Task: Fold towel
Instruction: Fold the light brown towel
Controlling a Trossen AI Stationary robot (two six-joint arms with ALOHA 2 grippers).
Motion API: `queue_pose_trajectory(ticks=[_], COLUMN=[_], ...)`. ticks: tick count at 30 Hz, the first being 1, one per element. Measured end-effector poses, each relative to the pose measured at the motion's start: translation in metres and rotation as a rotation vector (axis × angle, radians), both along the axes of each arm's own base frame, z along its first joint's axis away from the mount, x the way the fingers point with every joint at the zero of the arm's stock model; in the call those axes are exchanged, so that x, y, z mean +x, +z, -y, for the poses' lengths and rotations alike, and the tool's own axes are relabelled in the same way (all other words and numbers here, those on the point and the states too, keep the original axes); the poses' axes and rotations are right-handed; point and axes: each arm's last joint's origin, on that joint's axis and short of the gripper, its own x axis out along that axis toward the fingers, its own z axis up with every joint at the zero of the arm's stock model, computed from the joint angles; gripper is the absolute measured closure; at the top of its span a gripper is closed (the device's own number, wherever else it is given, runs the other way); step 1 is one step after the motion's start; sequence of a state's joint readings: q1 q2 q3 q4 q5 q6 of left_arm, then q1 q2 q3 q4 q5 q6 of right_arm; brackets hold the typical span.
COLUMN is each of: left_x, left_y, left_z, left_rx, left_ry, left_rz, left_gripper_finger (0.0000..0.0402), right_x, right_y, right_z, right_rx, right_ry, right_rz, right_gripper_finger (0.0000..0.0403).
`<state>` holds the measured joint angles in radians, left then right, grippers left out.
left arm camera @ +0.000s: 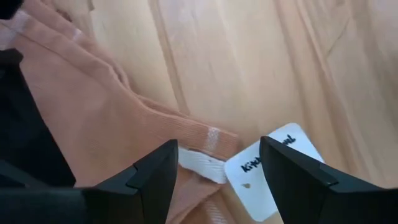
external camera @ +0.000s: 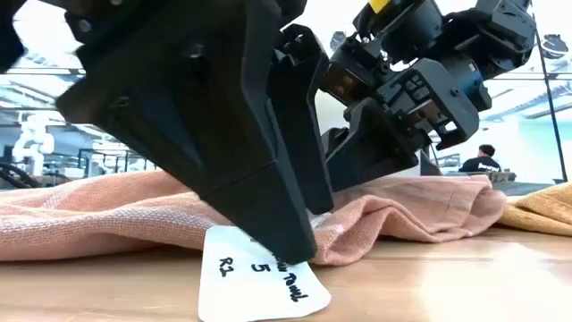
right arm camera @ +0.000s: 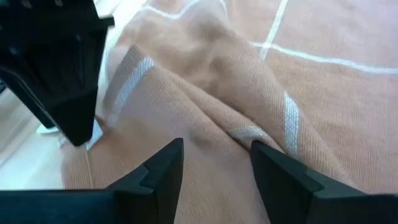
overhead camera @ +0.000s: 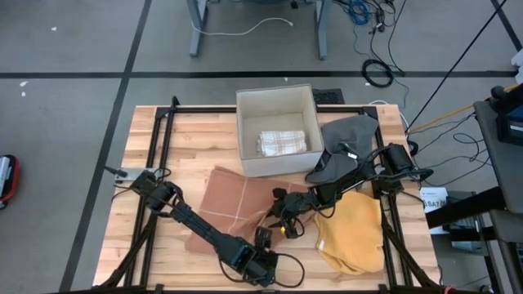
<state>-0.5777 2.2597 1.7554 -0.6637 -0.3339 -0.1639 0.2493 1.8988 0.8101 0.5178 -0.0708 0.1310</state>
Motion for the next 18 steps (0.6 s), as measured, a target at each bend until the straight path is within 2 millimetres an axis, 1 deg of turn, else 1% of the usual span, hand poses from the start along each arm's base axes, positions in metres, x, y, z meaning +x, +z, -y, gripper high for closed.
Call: queue_pose_trajectory(ticks=[5,8,12,15,18], left_x=[0.005,0.007,0.007,0.006,0.006], left_y=[-0.003,-0.003,-0.008,-0.014,-0.016], left_z=[-0.01,-0.013,-0.017,-0.019,-0.019], left_rx=[0.051,0.056,0.058,0.046,0.03], left_ry=[0.036,0.037,0.041,0.044,0.053], left_rz=[0.012,0.014,0.007,-0.002,0.004], left_gripper_finger=[0.0168,0.0168,0.0169,0.0188,0.023], right_x=[0.001,0.001,0.001,0.001,0.002], right_y=[0.002,0.002,0.002,0.003,0.003], right_z=[0.0,0.0,-0.001,-0.001,-0.001], right_rx=[0.013,0.015,0.015,0.016,0.017], right_ry=[0.0,0.001,0.001,0.001,0.002], right_rz=[0.02,0.022,0.023,0.027,0.029], right_gripper_finger=[0.0227,0.0227,0.0227,0.0227,0.0227])
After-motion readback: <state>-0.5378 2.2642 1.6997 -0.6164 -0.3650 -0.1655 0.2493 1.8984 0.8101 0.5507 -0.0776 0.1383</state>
